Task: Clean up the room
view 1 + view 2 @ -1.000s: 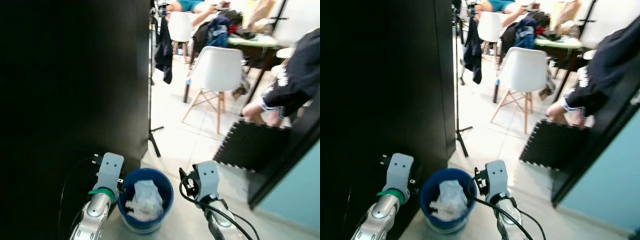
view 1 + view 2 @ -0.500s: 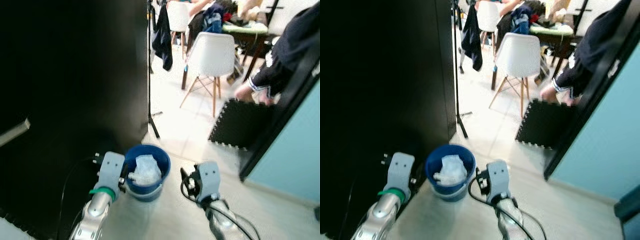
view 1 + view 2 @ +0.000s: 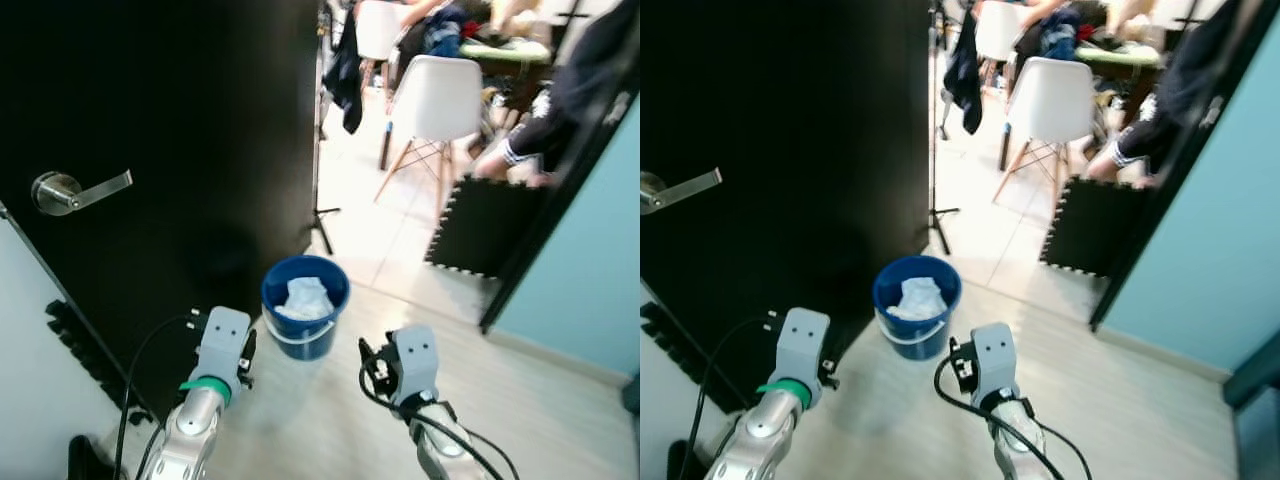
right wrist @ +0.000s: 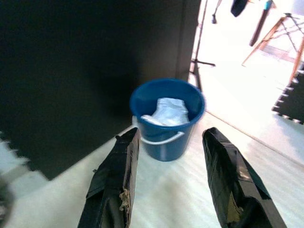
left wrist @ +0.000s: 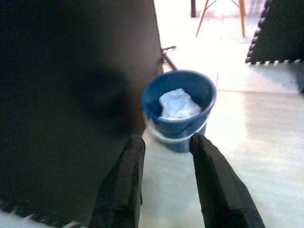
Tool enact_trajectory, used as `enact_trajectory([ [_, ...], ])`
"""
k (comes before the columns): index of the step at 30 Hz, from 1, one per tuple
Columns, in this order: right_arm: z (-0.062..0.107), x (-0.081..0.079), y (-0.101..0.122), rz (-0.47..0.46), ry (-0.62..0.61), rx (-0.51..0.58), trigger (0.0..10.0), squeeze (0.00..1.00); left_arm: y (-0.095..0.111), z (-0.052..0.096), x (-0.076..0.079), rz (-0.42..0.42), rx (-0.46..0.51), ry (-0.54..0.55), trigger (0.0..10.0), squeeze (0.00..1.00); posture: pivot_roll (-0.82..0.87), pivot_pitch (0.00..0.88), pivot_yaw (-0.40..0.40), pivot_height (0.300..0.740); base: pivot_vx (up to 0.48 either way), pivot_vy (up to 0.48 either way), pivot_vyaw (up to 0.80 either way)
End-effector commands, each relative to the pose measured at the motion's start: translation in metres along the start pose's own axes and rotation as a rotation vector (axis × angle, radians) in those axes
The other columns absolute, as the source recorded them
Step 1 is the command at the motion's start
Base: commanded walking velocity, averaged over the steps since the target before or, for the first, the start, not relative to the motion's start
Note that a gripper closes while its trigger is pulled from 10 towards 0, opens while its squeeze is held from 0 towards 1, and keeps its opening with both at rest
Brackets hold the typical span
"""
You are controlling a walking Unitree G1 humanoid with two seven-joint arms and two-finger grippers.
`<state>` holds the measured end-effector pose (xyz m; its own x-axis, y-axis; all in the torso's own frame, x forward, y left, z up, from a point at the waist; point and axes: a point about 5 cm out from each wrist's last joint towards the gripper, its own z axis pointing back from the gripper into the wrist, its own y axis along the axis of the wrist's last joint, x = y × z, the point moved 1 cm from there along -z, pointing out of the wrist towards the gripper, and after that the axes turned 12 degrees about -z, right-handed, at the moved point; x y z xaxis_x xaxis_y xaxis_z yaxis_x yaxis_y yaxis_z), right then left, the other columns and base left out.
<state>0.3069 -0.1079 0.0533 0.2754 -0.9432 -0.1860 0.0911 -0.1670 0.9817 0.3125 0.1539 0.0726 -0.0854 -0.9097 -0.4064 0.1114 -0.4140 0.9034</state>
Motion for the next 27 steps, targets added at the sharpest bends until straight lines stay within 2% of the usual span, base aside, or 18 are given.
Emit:
enact_trajectory([
  [1,0.0009,-0.0013,-0.0023,-0.003,0.003,-0.011,10.0,0.00,-0.0051,0.0007,0.0010,-0.006,-0.023,-0.012,10.0,0.00,-0.10,0.017,0.066,0.740,0.000,0.000,0.00],
  [27,0.0010,-0.0013,-0.0028,0.003,0.008,-0.017,10.0,0.00,-0.0049,0.0008,0.0052,-0.005,-0.019,-0.046,10.0,0.00,-0.11,0.008,0.066,0.740,0.000,0.000,0.00],
])
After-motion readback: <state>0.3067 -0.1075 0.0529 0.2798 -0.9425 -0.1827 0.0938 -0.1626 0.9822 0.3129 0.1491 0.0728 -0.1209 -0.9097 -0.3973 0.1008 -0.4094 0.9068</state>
